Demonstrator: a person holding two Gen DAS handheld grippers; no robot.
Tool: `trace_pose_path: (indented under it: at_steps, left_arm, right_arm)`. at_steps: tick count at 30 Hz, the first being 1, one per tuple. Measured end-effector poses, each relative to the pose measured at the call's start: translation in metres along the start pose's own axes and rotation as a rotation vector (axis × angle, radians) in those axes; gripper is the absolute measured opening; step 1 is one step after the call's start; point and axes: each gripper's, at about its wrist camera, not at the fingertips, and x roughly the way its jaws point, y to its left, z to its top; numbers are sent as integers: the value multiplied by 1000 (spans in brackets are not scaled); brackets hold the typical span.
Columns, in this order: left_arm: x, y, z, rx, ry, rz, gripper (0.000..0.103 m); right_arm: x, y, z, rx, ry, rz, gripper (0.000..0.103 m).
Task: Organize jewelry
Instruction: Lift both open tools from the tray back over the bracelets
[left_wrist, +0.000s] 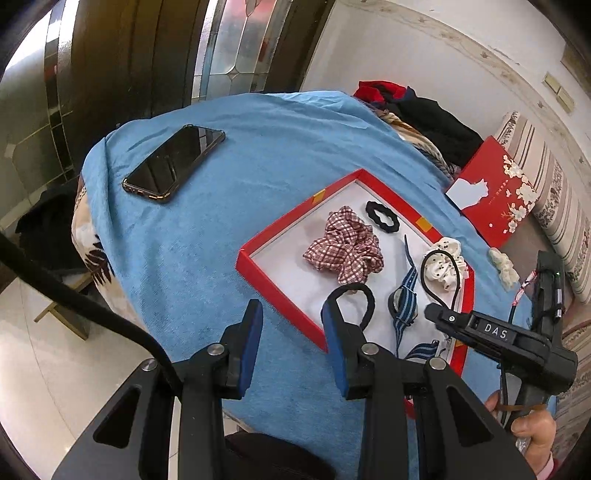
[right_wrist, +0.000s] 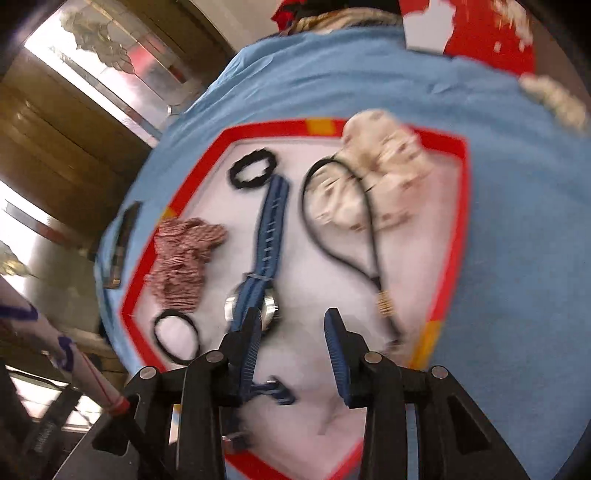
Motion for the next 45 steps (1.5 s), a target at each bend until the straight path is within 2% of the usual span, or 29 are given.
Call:
trace_pose_path:
  at_steps: [3,6,8,11,15,19,23,30,36,42,45]
  left_arm:
    - [-4,-6,0,16,-3,4,32]
    - [-8,-17,-1,46,-8,18,32]
    - [-11,-25,-3,77,-9,24,32]
    - [-16,-44,-9,131,-6,19,33]
    - [-22,-73,-19,201,0,-1,38]
    - [-28,-116,-36,310,7,-30,40]
    - [-28,-159,-54,405,41,-73,41]
    - [-24,-235,-82,539,80,-127,47]
    - [-8,-287,-96,622,98,-156,48]
    - [38,-331,-100,650,163,-197,48]
    - [75,-357,-100,637,229,-214,47]
  right_arm:
    - [-16,2,-4,-56,-19,-28,38]
    - [-43,1,-21,-126,-63,-71,46]
    - [-60,-11,-35,-142,-85,-95,50]
    - [-78,-35,-50,-133,-102,-147,50]
    - [-117,-96,-87,-48,-125,-252,50]
    - [-155,-167,-118,103,-150,-320,51]
    - [-188,-221,-143,226,-184,-375,51]
    - [-217,-263,-168,319,-247,-389,51]
    - [-215,-278,-171,324,-264,-375,51]
    - [-209,-285,-166,309,-281,-366,51]
    - [-207,-288,-165,310,-304,-373,51]
